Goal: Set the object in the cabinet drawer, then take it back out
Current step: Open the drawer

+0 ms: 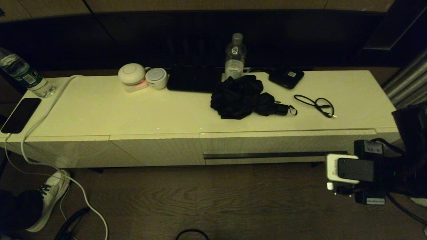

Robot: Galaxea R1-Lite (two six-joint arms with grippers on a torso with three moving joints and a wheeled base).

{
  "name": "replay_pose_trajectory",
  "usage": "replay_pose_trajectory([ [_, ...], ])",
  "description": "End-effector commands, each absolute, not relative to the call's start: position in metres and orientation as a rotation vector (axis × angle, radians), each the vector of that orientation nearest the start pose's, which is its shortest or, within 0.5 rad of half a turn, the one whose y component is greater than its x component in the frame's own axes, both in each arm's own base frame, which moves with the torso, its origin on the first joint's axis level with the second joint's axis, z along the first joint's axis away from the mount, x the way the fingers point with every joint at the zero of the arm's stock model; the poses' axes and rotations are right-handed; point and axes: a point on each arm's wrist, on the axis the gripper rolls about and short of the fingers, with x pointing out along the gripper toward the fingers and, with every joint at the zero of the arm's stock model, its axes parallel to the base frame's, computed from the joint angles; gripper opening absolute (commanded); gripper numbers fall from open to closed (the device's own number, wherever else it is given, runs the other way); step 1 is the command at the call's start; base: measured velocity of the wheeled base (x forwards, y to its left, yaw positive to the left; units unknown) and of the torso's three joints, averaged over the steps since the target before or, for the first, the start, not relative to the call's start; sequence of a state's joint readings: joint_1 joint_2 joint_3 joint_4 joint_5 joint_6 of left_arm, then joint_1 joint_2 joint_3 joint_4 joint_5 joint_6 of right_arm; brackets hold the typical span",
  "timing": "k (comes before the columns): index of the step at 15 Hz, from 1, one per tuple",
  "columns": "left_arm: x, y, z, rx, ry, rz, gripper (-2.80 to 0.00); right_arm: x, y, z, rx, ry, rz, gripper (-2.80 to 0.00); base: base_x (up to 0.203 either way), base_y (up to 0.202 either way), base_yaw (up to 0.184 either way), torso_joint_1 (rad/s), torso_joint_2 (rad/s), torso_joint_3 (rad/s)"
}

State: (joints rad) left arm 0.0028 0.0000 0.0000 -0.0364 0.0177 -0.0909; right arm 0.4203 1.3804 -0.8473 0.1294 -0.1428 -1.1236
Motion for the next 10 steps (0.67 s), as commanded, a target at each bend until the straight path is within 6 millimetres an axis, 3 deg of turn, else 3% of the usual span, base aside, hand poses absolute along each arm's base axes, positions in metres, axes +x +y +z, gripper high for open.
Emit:
replay_pose_trajectory([
  [1,-0.023,0.0,0.079,-0.092,-0.039,0.02,-2.8,0.203,0.093,0.173,-1.292,0.475,0.667,-2.8,0.0,0.0,0.0,0.0,0.0,0.0],
  [5,-0.023,0.0,0.079,-0.092,-0.039,0.02,-2.8,0.212,0.094,0.132,-1.362,0.454,0.685,-2.8,0.0,0.0,0.0,0.0,0.0,0.0],
  [10,-0.023,0.0,0.079,-0.092,-0.039,0.02,-2.8,0.249,0.088,0.094,-1.368,0.445,0.623,-2.8,0.0,0.0,0.0,0.0,0.0,0.0],
])
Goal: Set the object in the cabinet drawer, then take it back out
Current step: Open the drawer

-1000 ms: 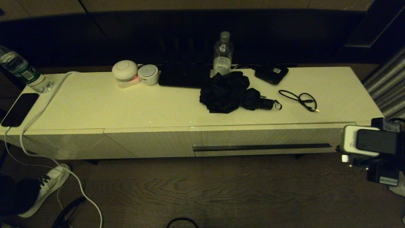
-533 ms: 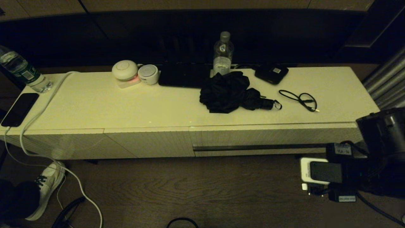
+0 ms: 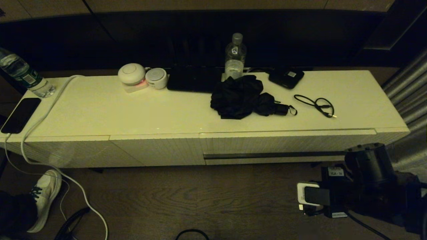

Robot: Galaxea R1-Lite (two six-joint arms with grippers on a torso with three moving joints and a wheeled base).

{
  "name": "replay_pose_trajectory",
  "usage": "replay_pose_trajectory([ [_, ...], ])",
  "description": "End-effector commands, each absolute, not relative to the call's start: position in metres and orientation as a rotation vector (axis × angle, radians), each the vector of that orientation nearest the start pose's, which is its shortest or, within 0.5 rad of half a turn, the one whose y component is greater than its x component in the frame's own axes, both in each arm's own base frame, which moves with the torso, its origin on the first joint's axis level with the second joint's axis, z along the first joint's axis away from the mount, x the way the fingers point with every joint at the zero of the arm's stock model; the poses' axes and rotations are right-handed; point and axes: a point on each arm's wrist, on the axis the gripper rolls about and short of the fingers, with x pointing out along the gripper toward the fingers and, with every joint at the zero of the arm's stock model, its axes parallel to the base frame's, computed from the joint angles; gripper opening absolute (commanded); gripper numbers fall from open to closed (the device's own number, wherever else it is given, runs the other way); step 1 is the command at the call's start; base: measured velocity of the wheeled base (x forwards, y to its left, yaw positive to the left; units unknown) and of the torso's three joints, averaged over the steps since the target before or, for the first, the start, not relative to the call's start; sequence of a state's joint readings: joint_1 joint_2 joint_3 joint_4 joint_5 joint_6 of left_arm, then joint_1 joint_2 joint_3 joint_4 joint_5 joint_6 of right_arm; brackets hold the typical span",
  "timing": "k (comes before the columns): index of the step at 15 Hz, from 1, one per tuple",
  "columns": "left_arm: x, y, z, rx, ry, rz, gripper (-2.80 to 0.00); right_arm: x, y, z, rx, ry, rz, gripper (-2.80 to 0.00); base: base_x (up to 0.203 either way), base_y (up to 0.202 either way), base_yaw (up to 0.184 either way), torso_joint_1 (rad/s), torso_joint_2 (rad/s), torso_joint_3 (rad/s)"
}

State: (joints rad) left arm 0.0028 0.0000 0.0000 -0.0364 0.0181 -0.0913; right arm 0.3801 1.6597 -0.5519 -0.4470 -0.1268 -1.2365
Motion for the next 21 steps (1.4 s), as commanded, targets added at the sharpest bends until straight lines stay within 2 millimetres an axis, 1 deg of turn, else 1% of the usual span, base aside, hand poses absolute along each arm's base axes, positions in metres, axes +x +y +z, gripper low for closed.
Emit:
replay_pose_trajectory([
  [1,-0.023,0.0,0.079,-0.092,-0.039,0.02,-2.8,0.251,0.085,0.09,-1.387,0.434,0.629,-2.8,0.0,0.0,0.0,0.0,0.0,0.0],
  [4,-0.023,0.0,0.079,-0.092,-0.039,0.02,-2.8,0.252,0.081,0.072,-1.402,0.467,0.663,-2.8,0.0,0.0,0.0,0.0,0.0,0.0],
  [6,-0.023,0.0,0.079,-0.092,-0.039,0.02,-2.8,0.25,0.082,0.067,-1.409,0.472,0.681,-2.8,0.0,0.0,0.0,0.0,0.0,0.0],
  [7,-0.023,0.0,0.079,-0.092,-0.039,0.019,-2.8,0.251,0.083,0.066,-1.41,0.473,0.685,0.0,0.0,0.0,0.0,0.0,0.0,0.0],
  [12,-0.023,0.0,0.079,-0.092,-0.039,0.02,-2.8,0.259,0.087,0.054,-1.412,0.503,0.706,0.0,0.0,0.0,0.0,0.0,0.0,0.0],
  [16,-0.023,0.0,0.079,-0.092,-0.039,0.02,-2.8,0.279,0.094,0.043,-1.406,0.508,0.717,0.0,0.0,0.0,0.0,0.0,0.0,0.0],
  [21,-0.023,0.0,0.079,-0.092,-0.039,0.02,-2.8,0.303,0.1,0.037,-1.399,0.497,0.7,0.0,0.0,0.0,0.0,0.0,0.0,0.0],
])
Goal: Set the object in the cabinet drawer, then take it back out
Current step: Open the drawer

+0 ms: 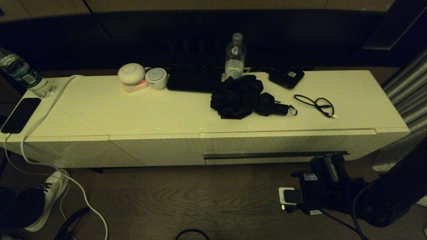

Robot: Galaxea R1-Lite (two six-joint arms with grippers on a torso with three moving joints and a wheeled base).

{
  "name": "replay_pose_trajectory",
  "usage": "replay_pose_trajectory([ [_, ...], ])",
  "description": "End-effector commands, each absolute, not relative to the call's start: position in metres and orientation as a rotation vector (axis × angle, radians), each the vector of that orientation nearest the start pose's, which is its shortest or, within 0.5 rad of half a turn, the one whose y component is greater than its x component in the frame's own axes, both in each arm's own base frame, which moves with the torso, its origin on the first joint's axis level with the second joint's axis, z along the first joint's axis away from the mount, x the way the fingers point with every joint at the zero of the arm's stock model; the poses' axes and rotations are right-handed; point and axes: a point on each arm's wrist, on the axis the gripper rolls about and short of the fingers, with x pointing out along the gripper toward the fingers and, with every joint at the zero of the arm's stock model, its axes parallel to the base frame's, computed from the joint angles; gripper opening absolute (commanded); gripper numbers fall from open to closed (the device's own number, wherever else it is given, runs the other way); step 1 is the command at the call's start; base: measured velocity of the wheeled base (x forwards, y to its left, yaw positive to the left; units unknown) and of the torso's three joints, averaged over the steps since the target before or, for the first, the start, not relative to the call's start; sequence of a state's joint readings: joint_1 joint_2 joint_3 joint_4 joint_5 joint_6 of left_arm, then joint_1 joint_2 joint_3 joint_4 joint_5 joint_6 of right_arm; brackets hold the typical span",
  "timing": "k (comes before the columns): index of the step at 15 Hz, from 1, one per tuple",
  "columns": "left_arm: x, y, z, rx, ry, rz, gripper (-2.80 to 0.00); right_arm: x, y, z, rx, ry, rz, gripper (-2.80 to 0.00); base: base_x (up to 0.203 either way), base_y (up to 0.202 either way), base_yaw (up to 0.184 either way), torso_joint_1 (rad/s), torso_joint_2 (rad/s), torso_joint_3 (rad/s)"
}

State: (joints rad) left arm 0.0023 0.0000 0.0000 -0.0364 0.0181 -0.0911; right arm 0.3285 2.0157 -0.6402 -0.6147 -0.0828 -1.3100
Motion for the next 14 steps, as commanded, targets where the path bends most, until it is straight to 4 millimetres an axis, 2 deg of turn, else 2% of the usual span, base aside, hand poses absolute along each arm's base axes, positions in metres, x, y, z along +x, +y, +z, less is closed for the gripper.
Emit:
replay_pose_trajectory([
  [1,-0.023,0.0,0.079,-0.092,-0.039,0.02,-2.8,0.308,0.1,0.036,-1.396,0.494,0.697,0.0,0.0,0.0,0.0,0.0,0.0,0.0],
  [7,-0.023,0.0,0.079,-0.092,-0.039,0.02,-2.8,0.333,0.097,0.031,-1.383,0.491,0.655,0.0,0.0,0.0,0.0,0.0,0.0,0.0],
  [14,-0.023,0.0,0.079,-0.092,-0.039,0.018,-2.8,0.353,0.096,0.029,-1.374,0.451,0.604,0.0,0.0,0.0,0.0,0.0,0.0,0.0],
])
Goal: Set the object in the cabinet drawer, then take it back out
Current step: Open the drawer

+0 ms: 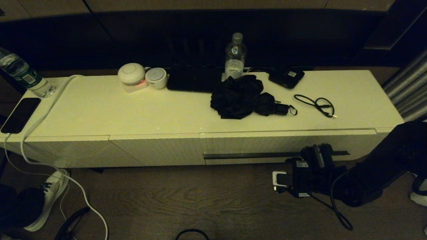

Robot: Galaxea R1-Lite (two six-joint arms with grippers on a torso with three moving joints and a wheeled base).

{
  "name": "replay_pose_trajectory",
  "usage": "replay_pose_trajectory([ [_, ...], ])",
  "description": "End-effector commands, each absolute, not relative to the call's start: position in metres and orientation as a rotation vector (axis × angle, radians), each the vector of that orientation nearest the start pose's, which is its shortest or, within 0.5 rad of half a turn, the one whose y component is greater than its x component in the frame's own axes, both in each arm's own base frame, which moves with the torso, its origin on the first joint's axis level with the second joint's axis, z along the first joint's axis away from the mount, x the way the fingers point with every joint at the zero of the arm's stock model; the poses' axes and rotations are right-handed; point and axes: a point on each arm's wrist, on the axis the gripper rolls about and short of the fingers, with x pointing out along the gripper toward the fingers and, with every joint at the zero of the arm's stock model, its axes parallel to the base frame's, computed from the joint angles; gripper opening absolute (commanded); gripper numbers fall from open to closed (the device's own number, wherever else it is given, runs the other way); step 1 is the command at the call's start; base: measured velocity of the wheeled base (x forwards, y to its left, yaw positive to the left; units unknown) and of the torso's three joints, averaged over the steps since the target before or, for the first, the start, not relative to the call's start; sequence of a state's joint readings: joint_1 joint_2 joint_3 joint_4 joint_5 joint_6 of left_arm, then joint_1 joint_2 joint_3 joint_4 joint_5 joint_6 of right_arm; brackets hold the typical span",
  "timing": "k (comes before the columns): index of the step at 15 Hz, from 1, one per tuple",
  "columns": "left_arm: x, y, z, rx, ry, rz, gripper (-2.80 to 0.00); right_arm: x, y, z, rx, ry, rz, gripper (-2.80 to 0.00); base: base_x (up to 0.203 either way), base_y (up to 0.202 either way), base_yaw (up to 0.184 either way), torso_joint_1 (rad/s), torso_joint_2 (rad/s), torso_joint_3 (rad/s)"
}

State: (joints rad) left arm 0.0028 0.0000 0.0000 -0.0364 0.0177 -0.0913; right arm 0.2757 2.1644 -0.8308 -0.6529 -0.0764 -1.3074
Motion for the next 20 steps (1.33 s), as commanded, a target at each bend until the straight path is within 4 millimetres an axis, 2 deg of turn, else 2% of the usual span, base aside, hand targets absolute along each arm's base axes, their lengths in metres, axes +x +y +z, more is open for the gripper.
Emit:
replay_pose_trajectory([
  [1,-0.023,0.0,0.079,-0.092,-0.039,0.02,-2.8,0.355,0.094,0.028,-1.374,0.456,0.599,0.0,0.0,0.0,0.0,0.0,0.0,0.0],
  [7,-0.023,0.0,0.079,-0.092,-0.039,0.02,-2.8,0.371,0.094,0.015,-1.369,0.463,0.59,0.0,0.0,0.0,0.0,0.0,0.0,0.0],
  [11,-0.023,0.0,0.079,-0.092,-0.039,0.02,-2.8,0.383,0.096,0.016,-1.358,0.44,0.563,0.0,0.0,0.0,0.0,0.0,0.0,0.0],
  [16,-0.023,0.0,0.079,-0.092,-0.039,0.02,-2.8,0.387,0.092,0.022,-1.354,0.425,0.538,0.0,0.0,0.0,0.0,0.0,0.0,0.0],
  [20,-0.023,0.0,0.079,-0.092,-0.039,0.02,-2.8,0.38,0.09,0.037,-1.354,0.396,0.538,0.0,0.0,0.0,0.0,0.0,0.0,0.0],
])
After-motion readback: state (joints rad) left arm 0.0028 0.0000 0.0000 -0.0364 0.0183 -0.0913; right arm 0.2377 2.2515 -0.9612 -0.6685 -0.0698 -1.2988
